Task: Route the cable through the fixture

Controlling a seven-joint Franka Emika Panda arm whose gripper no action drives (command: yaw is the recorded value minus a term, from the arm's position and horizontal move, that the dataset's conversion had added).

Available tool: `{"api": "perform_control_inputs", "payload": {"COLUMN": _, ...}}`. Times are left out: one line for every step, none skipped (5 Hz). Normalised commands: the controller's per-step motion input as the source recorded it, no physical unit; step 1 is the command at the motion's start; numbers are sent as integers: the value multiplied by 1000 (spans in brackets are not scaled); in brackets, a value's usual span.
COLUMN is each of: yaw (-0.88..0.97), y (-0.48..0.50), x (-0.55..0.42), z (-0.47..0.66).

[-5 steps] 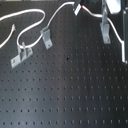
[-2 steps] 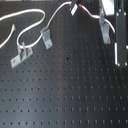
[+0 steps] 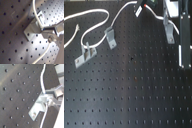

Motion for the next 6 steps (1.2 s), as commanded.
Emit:
{"api": "perform_control_inputs", "payload": {"yaw": 0, "y": 0, "x": 0, "z": 39}}
{"api": "perform_control_inputs", "payload": {"yaw": -17, "y": -163, "x": -62, "z": 481}}
{"api": "perform_control_inputs", "payload": {"yaw": 0, "y": 0, "x": -11, "z": 0}}
{"api": "perform_control_inputs", "payload": {"yaw": 60, "y": 98, "x": -178, "z": 259}}
{"api": "perform_control_inputs", "payload": {"yaw": 0, "y": 164, "x": -123, "z": 0}}
{"api": "perform_control_inputs", "payload": {"yaw": 26, "y": 299, "x": -5, "z": -77}}
